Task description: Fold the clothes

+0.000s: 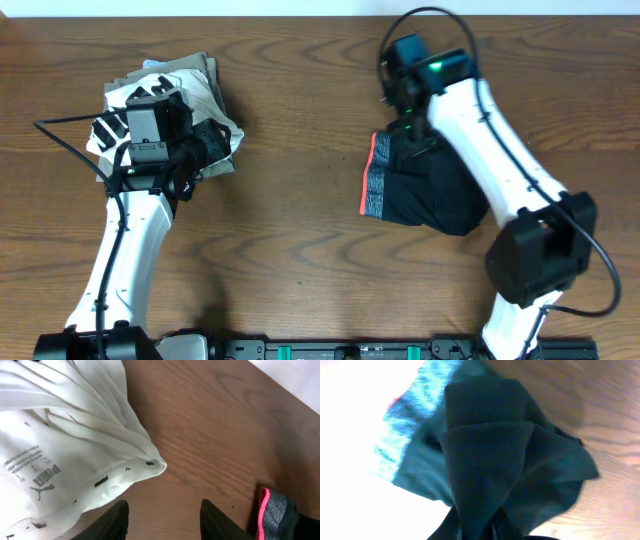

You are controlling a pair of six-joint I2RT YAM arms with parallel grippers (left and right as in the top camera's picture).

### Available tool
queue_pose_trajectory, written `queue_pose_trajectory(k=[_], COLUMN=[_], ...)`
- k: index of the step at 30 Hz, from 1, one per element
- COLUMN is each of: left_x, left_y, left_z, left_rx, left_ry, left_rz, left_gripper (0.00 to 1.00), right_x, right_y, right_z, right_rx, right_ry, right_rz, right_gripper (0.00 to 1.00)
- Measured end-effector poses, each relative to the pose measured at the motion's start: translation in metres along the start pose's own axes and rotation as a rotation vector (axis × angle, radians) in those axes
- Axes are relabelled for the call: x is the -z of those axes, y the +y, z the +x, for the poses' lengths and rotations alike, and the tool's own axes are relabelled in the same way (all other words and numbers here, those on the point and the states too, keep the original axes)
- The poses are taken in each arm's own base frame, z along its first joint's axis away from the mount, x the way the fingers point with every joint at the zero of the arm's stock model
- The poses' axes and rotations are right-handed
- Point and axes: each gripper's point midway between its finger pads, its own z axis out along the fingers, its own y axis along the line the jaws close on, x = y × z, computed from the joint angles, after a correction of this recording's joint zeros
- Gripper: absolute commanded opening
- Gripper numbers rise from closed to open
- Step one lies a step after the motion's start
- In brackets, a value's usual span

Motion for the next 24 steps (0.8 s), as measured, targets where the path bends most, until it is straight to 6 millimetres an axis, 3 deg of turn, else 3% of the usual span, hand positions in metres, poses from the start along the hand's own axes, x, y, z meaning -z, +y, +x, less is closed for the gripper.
queue_pose_trajectory(k=[3,7,9,10,16,20,21,22,24], left_x=[0.0,0.0,0.0,0.0,0.0,0.0,0.0,0.0,0.0], left_y=[0.001,0.001,0.0,0.0,0.001,0.0,0.0,0.001,0.001], left_z=[0.001,0.001,0.001,0.001,0.001,0.001,0.001,0.001,0.001], left_rx=[0.002,0.002,0.002,0.002,0.002,0.002,0.002,0.002,0.002], left_ry=[0.005,0.006,0.005,0.005,0.005,0.005,0.005,0.005,0.005], left_rz=[-0.002,-0.002,-0.002,-0.002,-0.002,-0.002,-0.002,-0.002,-0.002], left_gripper=[0.47,0.47,0.47,0.47,0.47,0.47,0.47,0.47,0.47], right_x=[-0.018,-0.042,-0.05,-0.053,-0.052,-0.038,-0.033,-0.024,-0.01], right_y=[0.024,0.048,0.062,0.068,0.093,0.092,0.091,0.089,0.083], right_z=[-0.004,-0.003,0.0,0.0,-0.001,-0.008,-0.014,-0.022,-0.03], right_rx=[0.031,0.057,0.077,0.086,0.112,0.103,0.095,0.083,0.065], right_ry=[0.037,0.097,0.122,0.129,0.12,0.096,0.075,0.041,-0.001], right_rz=[-0.018,-0.026,-0.041,-0.054,-0.102,-0.114,-0.119,-0.127,-0.137], right_gripper=[0.11,0.28,0.29,0.2,0.16,0.25,0.35,0.57,0.78])
